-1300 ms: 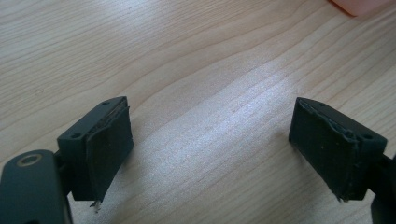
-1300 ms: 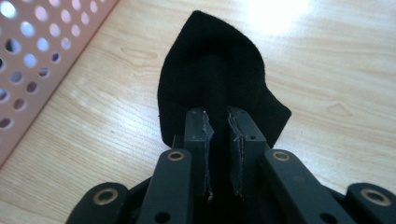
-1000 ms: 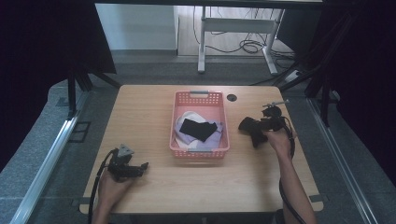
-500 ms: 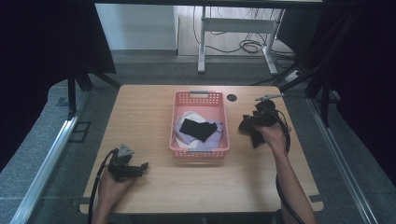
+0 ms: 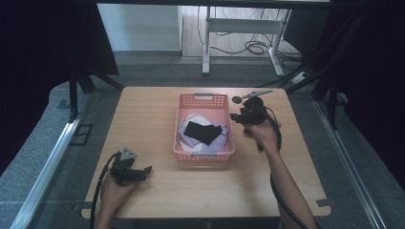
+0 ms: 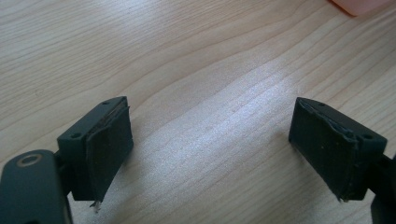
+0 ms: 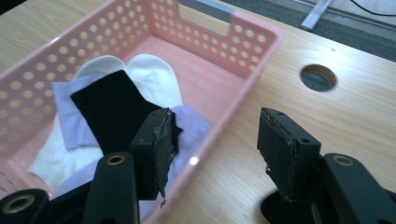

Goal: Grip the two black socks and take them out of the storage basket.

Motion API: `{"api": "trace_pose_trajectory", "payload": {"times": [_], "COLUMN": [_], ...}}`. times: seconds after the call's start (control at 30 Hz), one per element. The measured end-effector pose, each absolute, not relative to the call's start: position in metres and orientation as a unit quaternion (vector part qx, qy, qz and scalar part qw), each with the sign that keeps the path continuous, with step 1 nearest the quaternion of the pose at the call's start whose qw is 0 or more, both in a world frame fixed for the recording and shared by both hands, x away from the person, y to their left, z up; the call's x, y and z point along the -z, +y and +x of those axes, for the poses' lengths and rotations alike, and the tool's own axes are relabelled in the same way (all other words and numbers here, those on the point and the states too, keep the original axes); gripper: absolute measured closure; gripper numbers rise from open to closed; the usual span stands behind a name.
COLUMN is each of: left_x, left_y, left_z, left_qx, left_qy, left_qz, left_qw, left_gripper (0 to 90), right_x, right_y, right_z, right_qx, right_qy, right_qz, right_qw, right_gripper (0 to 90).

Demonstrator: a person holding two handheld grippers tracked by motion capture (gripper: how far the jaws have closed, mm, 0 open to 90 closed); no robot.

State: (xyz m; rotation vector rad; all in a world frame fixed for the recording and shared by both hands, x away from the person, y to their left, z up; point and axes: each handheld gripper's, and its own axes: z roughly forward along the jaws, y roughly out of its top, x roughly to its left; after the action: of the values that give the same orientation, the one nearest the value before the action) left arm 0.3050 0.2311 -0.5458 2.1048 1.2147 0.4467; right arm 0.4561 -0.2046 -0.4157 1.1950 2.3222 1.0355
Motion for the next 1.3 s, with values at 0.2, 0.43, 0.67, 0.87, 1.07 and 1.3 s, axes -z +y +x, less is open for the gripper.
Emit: {"api": "trace_pose_trajectory", "payload": {"times": [0.2,0.43,0.67,0.87,1.07,1.3], "left_x": [0.546,0.546,0.546,0.546,0.546,0.546], "left_y": [0.231,0.231,0.231,0.231,0.231,0.231], "left_z": [0.305,0.305,0.305,0.305,0.305,0.305], "left_qx": [-0.17,-0.171,-0.171,-0.171,-0.171,-0.171], "left_qy": [0.464,0.464,0.464,0.464,0.464,0.465], "left_qz": [0.804,0.804,0.804,0.805,0.805,0.803], "left_qw": [0.329,0.329,0.329,0.328,0.328,0.33], "left_gripper": [13.3,13.3,13.3,13.3,13.3,13.3], "right_x": [0.421,0.432,0.446,0.461,0.474,0.49], "right_y": [-0.178,-0.149,-0.125,-0.106,-0.091,-0.075], "right_z": [0.459,0.463,0.469,0.472,0.476,0.482], "right_qx": [-0.365,-0.365,-0.361,-0.357,-0.348,-0.318], "right_qy": [0.827,0.84,0.848,0.858,0.865,0.88], "right_qz": [0.399,0.38,0.369,0.354,0.349,0.344], "right_qw": [0.153,0.133,0.119,0.107,0.095,0.081], "right_gripper": [45.0,44.6,44.4,44.5,45.0,45.6]}}
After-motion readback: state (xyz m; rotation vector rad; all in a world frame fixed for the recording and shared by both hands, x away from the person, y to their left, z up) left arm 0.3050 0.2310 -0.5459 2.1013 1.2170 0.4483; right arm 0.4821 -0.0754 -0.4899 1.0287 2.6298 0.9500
